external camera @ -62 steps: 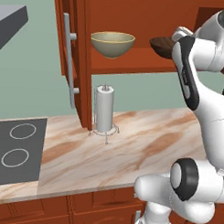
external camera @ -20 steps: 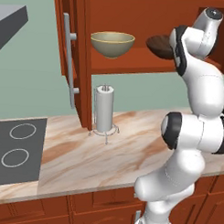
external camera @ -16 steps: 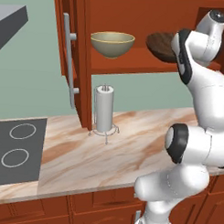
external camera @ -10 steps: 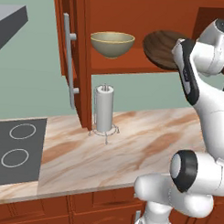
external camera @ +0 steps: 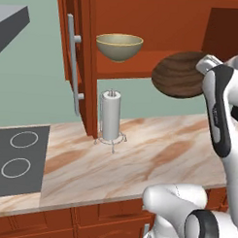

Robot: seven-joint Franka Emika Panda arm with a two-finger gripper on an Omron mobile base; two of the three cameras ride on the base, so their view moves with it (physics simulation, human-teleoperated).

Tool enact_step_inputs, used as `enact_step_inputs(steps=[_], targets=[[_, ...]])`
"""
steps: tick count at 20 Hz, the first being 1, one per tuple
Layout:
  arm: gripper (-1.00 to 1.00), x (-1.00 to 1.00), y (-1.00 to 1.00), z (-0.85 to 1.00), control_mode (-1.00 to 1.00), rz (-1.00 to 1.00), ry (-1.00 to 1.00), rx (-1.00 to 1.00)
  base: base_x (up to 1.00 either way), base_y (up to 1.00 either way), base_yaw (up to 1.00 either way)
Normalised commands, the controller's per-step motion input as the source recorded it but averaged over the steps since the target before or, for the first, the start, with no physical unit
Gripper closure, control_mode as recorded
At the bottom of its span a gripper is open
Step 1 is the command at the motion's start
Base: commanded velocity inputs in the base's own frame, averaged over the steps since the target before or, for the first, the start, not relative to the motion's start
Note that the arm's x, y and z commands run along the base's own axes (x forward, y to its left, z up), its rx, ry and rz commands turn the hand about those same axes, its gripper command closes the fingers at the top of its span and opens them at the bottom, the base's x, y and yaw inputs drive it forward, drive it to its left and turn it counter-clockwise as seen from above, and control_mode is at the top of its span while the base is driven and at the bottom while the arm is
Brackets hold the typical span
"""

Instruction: Pick up the bowls from the cabinet and place each bowl in front of a stool on the dining counter.

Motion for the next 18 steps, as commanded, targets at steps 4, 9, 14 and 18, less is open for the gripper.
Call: enact_step_inputs(steps=[4, 9, 14, 18], targets=[[1.0, -0.75, 0.0, 0.11, 1.0, 0.01, -0.13, 0.0, -0.25, 0.0, 0.0], [1.0, 0.0, 0.0, 0.0, 1.0, 0.0, 0.0, 0.0, -1.0, 0.0, 0.04], [1.0, 0.0, 0.0, 0.0, 1.0, 0.0, 0.0, 0.0, -0.87, 0.05, 0.17], [1.0, 0.0, 0.0, 0.0, 1.0, 0.0, 0.0, 0.0, -0.45, 0.11, 0.51]])
